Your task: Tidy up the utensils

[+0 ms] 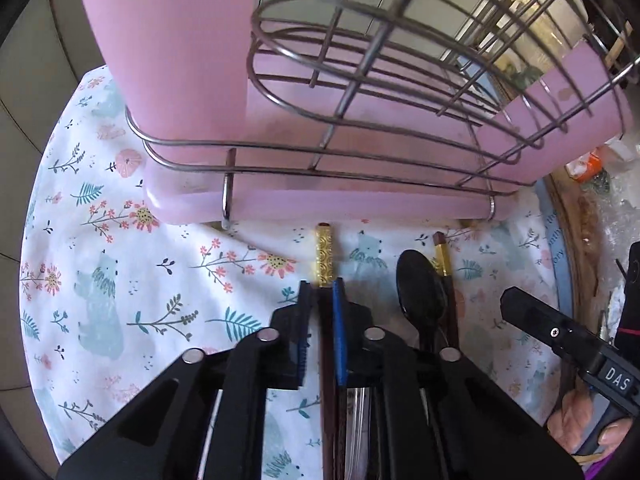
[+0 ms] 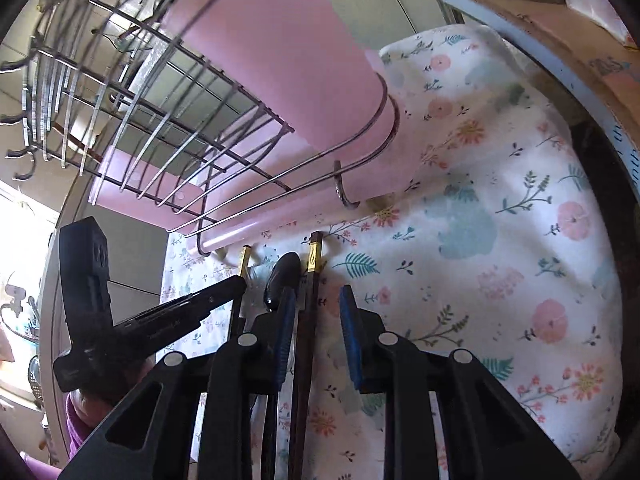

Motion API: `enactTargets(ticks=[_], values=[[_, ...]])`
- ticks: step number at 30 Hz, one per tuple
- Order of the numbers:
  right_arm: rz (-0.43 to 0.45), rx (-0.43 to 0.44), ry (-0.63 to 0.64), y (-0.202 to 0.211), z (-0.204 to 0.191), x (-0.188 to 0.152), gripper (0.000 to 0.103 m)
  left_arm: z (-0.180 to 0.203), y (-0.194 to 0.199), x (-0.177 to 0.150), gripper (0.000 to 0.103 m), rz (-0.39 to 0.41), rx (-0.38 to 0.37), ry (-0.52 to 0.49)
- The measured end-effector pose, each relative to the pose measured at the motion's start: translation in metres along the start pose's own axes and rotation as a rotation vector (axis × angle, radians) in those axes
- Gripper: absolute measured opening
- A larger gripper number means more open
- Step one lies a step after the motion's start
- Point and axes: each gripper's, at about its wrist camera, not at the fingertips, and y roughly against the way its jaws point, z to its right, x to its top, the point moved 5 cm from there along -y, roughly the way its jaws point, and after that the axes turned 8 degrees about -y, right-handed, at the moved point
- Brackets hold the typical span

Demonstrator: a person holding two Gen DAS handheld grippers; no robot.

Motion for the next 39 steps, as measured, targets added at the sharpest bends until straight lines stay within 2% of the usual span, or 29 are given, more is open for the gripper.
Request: enactTargets(ticks=[3, 8, 13, 16, 17, 23, 26, 30, 34, 39], values=[[-0.015, -0.007, -0.007, -0.008, -0.001, 0.001, 0.022, -0.001, 0.0, -0.005, 0.006, 0.016, -0.004, 0.0], [-0.044, -0.019, -0.024, -0.021, 0.0, 0.003, 0.022, -0.021, 0.016, -0.014, 0.006, 0.064, -0.04, 0.111], [-0.066, -0.044, -0.017, -0.042, -0.005, -0.001, 0.022, -0.043, 0.028, -0.028, 0.006, 0.081, -0.044, 0.16], [-0.066, -0.073, 0.006, -0.051, -0.008, -0.004, 0.008, -0.052, 0.026, -0.031, 0.006, 0.075, -0.032, 0.175], [-0.063, -0.076, 0.016, -0.053, -0.009, -0.005, 0.008, -0.054, 0.026, -0.034, 0.006, 0.072, -0.031, 0.18], [-0.025, -0.111, 0.005, -0.03, 0.004, -0.001, 0.008, -0.057, 0.018, -0.034, 0.006, 0.057, -0.038, 0.195], [-0.017, -0.165, 0.031, -0.018, 0.013, 0.004, 0.008, -0.058, 0.016, -0.035, 0.006, 0.059, -0.04, 0.204], [-0.049, -0.221, 0.077, -0.024, 0.018, 0.007, 0.009, -0.064, 0.014, -0.036, 0.006, 0.059, -0.054, 0.218], [-0.042, -0.222, 0.104, -0.035, 0.014, 0.0, 0.011, -0.069, 0.015, -0.035, 0.006, 0.04, -0.077, 0.217], [-0.082, -0.153, 0.074, -0.033, 0.02, 0.004, 0.014, -0.073, 0.015, -0.027, 0.006, -0.029, -0.084, 0.199]])
